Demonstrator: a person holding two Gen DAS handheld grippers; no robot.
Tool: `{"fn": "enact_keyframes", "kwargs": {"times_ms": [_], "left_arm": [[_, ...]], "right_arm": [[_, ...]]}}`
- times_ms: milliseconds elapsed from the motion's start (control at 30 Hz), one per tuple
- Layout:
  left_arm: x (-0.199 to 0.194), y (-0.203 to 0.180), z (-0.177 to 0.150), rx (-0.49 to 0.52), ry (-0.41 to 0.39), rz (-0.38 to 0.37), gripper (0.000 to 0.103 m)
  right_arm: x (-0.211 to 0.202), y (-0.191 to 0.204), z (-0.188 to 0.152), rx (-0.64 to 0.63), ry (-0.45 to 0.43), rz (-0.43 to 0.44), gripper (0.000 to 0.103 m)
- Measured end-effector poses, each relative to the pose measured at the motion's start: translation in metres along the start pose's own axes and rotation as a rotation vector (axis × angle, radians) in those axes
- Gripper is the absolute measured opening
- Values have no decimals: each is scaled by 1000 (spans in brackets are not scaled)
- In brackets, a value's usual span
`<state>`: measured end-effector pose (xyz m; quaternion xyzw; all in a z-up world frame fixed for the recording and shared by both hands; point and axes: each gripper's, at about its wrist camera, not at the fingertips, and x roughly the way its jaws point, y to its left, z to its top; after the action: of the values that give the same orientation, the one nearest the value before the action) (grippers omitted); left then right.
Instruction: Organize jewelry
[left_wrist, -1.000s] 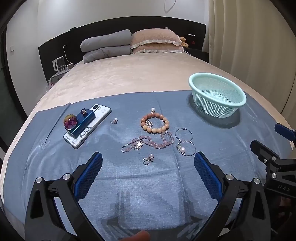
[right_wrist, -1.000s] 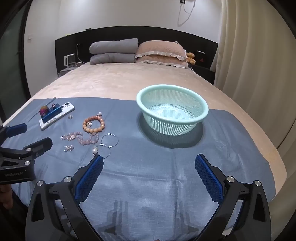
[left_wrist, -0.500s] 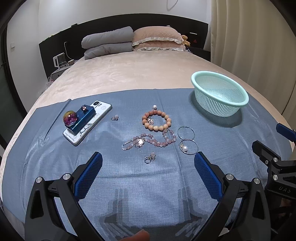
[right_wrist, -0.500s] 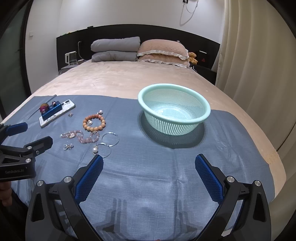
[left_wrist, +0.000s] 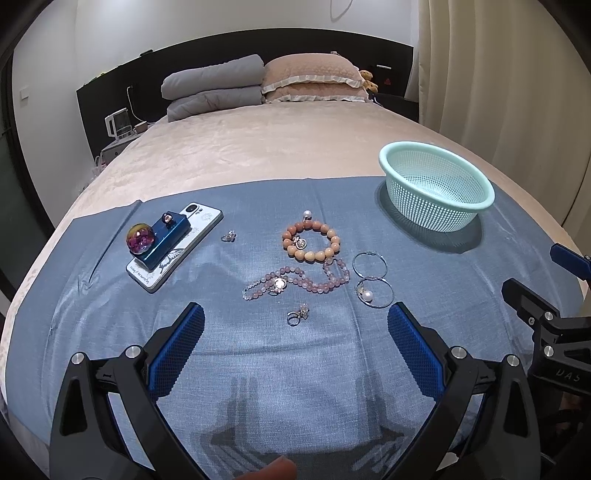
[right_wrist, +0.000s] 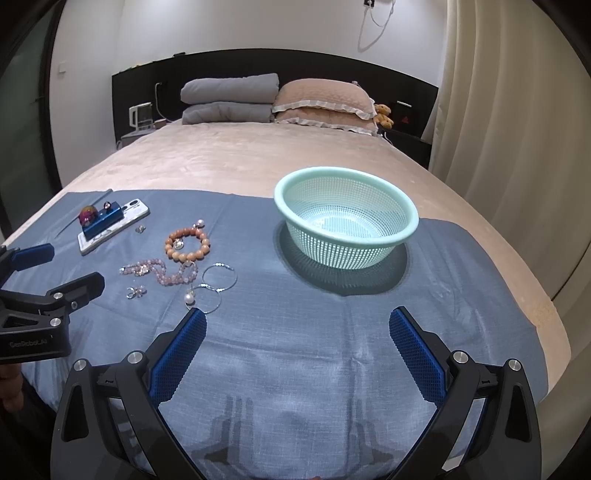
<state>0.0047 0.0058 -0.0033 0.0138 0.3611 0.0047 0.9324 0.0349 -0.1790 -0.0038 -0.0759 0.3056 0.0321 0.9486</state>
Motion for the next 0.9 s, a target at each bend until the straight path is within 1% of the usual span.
{"fn": "enact_keyframes", "kwargs": {"times_ms": [200, 533, 900], "left_arm": [[-4, 1, 2, -6, -18, 13, 97], [0, 3, 1, -15, 5, -4, 97], [6, 6, -1, -18, 19, 6, 97]], "right_arm": [[1, 2, 0, -4, 9, 6, 95], [4, 4, -2, -2, 20, 10, 95], [7, 5, -2, -8, 26, 13, 95]]}}
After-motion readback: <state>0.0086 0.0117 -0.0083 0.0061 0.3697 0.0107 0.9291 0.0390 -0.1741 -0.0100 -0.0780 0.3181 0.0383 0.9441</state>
